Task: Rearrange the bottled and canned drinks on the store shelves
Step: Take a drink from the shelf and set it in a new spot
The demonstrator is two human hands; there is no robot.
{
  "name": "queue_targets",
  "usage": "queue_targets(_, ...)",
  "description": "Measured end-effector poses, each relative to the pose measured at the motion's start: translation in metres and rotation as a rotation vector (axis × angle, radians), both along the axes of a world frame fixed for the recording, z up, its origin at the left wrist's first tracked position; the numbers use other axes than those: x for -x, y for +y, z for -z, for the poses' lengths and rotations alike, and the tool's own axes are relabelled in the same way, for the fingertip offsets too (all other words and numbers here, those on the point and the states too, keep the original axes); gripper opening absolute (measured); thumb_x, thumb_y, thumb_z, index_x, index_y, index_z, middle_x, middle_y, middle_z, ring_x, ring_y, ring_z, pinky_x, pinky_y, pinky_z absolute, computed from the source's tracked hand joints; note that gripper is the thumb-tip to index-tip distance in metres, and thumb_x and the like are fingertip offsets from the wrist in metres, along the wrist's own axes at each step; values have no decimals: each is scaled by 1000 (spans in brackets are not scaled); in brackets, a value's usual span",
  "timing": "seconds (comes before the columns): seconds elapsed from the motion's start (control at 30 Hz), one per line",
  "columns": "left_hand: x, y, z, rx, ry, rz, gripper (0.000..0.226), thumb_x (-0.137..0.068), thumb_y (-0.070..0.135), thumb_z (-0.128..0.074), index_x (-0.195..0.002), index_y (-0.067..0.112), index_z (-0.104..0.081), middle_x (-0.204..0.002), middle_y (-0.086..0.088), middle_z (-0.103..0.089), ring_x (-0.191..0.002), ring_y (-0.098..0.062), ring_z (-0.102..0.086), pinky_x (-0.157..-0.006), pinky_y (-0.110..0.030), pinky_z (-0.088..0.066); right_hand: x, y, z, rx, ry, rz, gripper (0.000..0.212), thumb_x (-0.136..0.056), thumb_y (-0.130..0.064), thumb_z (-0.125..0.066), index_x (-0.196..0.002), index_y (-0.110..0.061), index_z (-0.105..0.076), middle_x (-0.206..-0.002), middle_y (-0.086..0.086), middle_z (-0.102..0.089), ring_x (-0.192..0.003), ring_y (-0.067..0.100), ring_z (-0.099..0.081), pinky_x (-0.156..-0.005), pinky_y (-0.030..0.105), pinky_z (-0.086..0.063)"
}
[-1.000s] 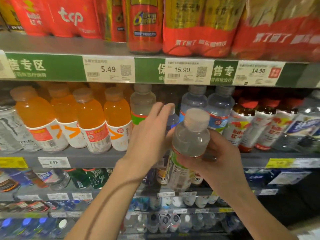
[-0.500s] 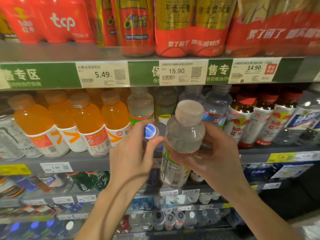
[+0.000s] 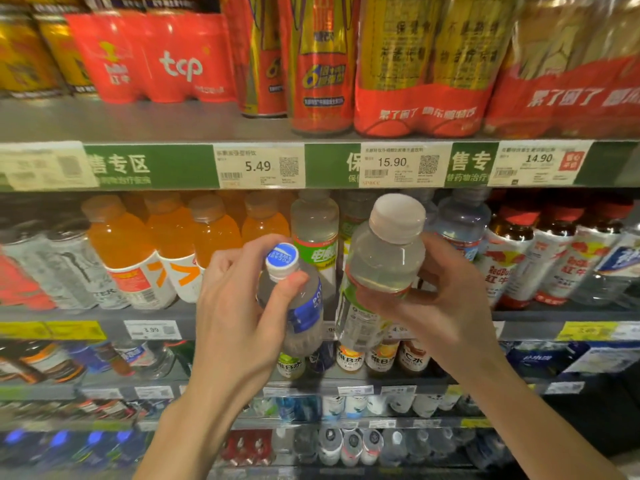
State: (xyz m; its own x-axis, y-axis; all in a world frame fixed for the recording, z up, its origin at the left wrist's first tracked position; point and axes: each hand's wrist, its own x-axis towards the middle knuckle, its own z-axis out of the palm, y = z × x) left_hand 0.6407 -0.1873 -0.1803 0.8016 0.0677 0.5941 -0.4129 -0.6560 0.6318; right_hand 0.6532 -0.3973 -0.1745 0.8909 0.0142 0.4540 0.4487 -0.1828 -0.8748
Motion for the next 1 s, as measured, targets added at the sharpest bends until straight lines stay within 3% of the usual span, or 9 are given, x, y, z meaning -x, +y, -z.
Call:
queue_targets(0.07, 4, 3, 3, 64, 43, 34, 21, -92, 53, -47, -112, 48, -50, -103, 23, -62, -92, -4, -56, -75, -24, -44, -2, 2, -1, -39, 7, 20, 64, -55, -34, -89, -113, -30, -63, -105, -18, -72, -98, 2, -68, -73, 13, -55)
queue_targets(0.17, 9, 6, 6, 112, 72, 77, 16, -91, 50, -49, -107, 47, -51, -106, 29, -62, -87, -6, -59, -64, -17, -43, -7, 4, 0, -39, -3, 80, 66, -54, -36, -88, -113, -33, -58, -108, -15, -68, -104, -2, -63, -77, 14, -56)
queue_targets(0.3, 15, 10, 12, 182, 122, 72, 20, -87, 53, -51, -106, 48, -53, -105, 33, -62, -95, 4, -59, -72, -11, -43, -16, 7, 8, 49, -25, 167, 74, -55, -42, -89, -120, -20, -62, -118, 3, -57, -108, 2, -55, -76, 12, -55)
queue_targets(0.47, 18, 13, 17, 219, 176, 54, 14, -91, 41, -60, -105, 44, -56, -102, 33, -64, -95, 6, -59, -72, -8, -42, -27, 14, 20, 137, -66, 278, 73, -59, -46, -88, -123, -20, -65, -115, -1, -54, -104, -4, -52, -76, 19, -56)
queue_targets(0.57, 20, 14, 17, 217, 201, 51, 12, -94, 48, -60, -105, 47, -55, -102, 36, -63, -91, 1, -58, -68, -11, -41, -30, 17, 22, 179, -127, 348, 73, -62, -56, -79, -121, -13, -68, -108, 3, -57, -97, -12, -47, -79, 3, -40)
queue_targets(0.67, 21, 15, 17, 228, 226, 57, 26, -83, 54, -52, -108, 46, -56, -103, 35, -63, -86, -6, -58, -64, -15, -41, -34, 19, 24, 187, -144, 402, 68, -65, -45, -84, -121, -9, -69, -106, 5, -56, -94, -16, -47, -75, 0, -38)
queue_targets(0.77, 20, 16, 19, 248, 247, 51, 25, -84, 50, -54, -109, 45, -58, -102, 34, -64, -79, 3, -56, -63, -13, -39, -39, 18, 30, 203, -151, 438, 65, -65, -33, -89, -120, -5, -69, -107, 10, -58, -93, -17, -47, -76, -1, -36)
queue_targets(0.93, 16, 15, 24, 255, 323, 54, 24, -91, 31, -64, -104, 49, -56, -101, 36, -63, -82, -8, -56, -65, -23, -41, -43, 24, 38, 215, -126, 473, 65, -63, -35, -90, -120, -12, -71, -101, 2, -60, -85, -7, -51, -78, 1, -36)
queue_targets(1.0, 14, 14, 25, 252, 339, 66, 27, -91, 28, -65, -102, 51, -55, -100, 40, -61, -85, -6, -54, -69, -19, -43, -43, 28, 40, 204, -128, 484, 67, -62, -33, -92, -123, -14, -70, -99, -2, -57, -83, -3, -52, -78, 1, -37)
